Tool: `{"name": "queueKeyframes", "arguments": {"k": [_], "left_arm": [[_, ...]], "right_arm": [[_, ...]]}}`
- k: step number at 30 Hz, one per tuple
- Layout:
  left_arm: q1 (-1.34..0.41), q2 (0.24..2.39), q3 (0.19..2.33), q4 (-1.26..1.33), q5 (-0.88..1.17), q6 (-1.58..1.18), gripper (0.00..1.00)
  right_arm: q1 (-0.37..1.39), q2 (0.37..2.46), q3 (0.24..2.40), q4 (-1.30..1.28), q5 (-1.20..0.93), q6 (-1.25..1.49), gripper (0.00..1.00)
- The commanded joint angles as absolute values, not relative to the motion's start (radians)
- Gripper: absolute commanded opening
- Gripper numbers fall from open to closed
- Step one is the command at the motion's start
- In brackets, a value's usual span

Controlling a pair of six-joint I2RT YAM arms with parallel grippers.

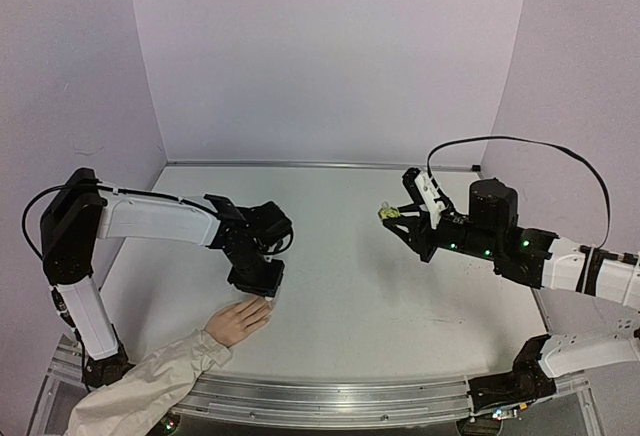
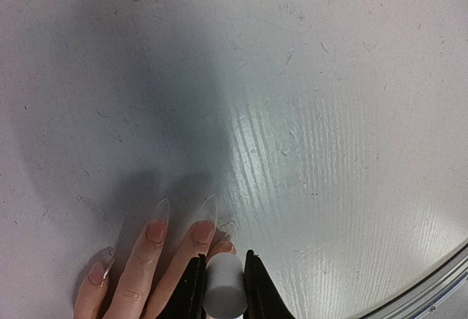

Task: Paint the nails

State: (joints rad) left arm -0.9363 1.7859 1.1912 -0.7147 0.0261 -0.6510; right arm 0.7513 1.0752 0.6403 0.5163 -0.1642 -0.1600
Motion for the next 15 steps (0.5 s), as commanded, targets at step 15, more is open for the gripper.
{"name": "queueKeyframes", "arguments": {"k": [15], "left_arm": [[-0.94, 1.801, 1.252, -0.703, 0.022, -0.628, 0.0]], "right_arm": [[0.752, 1.071, 0.654, 0.572, -0.171, -0.158, 0.0]]}}
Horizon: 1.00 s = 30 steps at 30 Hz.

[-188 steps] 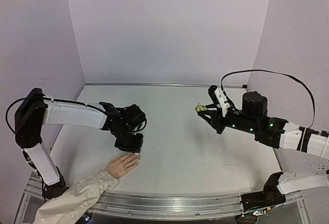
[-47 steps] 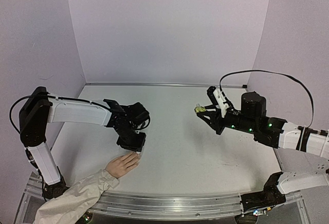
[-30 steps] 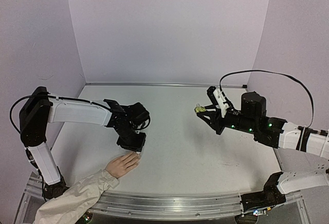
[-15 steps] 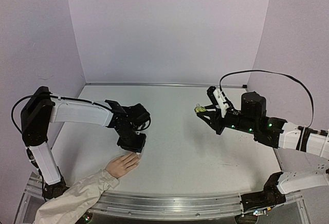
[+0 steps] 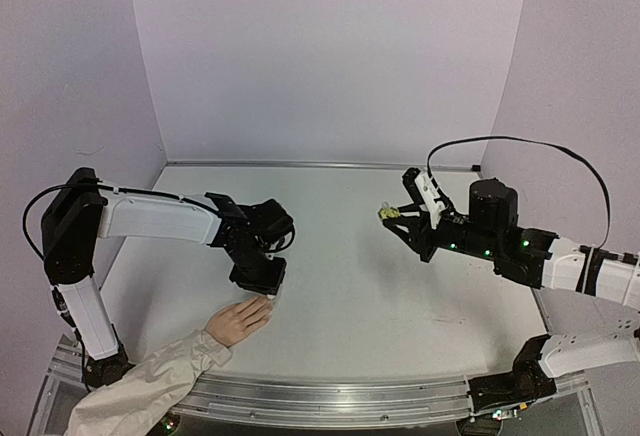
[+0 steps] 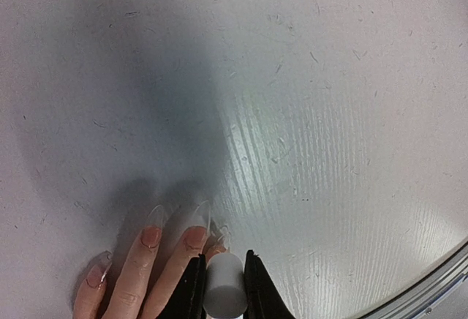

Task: Paint the nails

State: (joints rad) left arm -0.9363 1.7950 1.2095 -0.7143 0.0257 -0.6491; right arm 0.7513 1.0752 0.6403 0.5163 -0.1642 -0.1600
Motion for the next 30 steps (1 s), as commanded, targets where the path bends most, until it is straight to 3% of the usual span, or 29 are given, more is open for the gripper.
{"name": "queueKeyframes", "arguments": {"k": [1, 30], "left_arm": [[-0.94, 1.801, 1.252, -0.703, 0.021, -0.627, 0.0], [-0.94, 1.83, 1.284, -0.704, 0.013, -0.605, 0.0]], "right_arm": [[0.752, 1.071, 0.654, 0.572, -0.172, -0.158, 0.0], [0.752, 1.073, 0.653, 0.572, -0.167, -0.16, 0.0]]}}
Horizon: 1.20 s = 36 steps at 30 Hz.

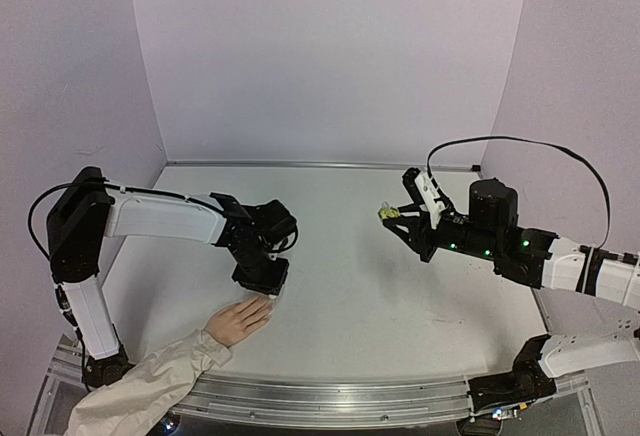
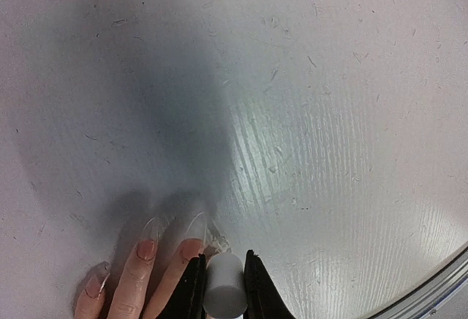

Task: Paint the nails

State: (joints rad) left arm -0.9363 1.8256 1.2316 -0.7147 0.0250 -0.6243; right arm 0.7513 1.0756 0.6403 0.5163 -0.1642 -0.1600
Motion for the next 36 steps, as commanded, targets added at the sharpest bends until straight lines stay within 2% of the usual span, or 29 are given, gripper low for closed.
{"name": "queueKeyframes", "arguments": {"k": [1, 12, 24, 36], "left_arm": [[-0.94, 1.832, 1.285, -0.705, 0.011, -0.603, 0.0], [-0.939, 1.823, 1.318, -0.712, -0.021, -0.577, 0.0], [-0.94, 1.714, 1.207, -0.735, -0.003, -0.634, 0.0], [-0.941, 1.75, 1.217, -0.744, 0.021, -0.631, 0.0]], "right_arm": [[0.752, 1.074, 0.653, 0.572, -0.167, -0.161, 0.0], [0.752, 1.081, 0.655, 0.572, -0.165, -0.161, 0.0], [0.752, 1.078, 0.657, 0.572, -0.179, -0.156, 0.0], [0.752, 1.075, 0.656, 0.572, -0.18, -0.156, 0.0]]}}
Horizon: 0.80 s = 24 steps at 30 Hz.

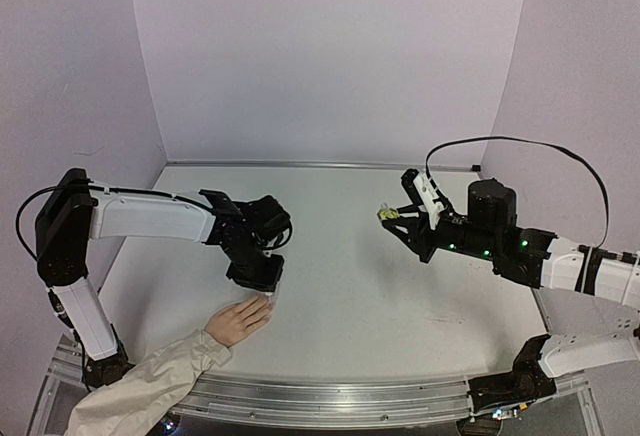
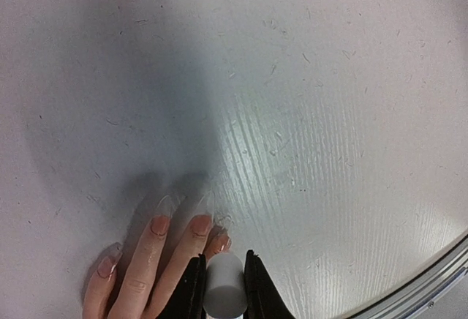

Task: Paint the nails

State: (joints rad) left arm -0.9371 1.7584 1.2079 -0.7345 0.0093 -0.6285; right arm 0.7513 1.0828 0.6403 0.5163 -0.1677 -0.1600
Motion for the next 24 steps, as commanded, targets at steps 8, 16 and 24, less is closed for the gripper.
{"name": "queueKeyframes", "arguments": {"k": [8, 16, 24], "left_arm": [[-0.941, 1.776, 1.229, -0.745, 0.023, -0.63, 0.0], [-0.942, 1.782, 1.223, -0.745, 0.013, -0.632, 0.0], [-0.941, 1.789, 1.224, -0.744, 0.012, -0.633, 0.0]], "right_arm": [[0.752, 1.074, 0.655, 0.572, -0.175, -0.156, 0.0], [0.752, 1.081, 0.657, 0.572, -0.176, -0.158, 0.0], [0.752, 1.081, 0.655, 0.572, -0.173, -0.16, 0.0]]}}
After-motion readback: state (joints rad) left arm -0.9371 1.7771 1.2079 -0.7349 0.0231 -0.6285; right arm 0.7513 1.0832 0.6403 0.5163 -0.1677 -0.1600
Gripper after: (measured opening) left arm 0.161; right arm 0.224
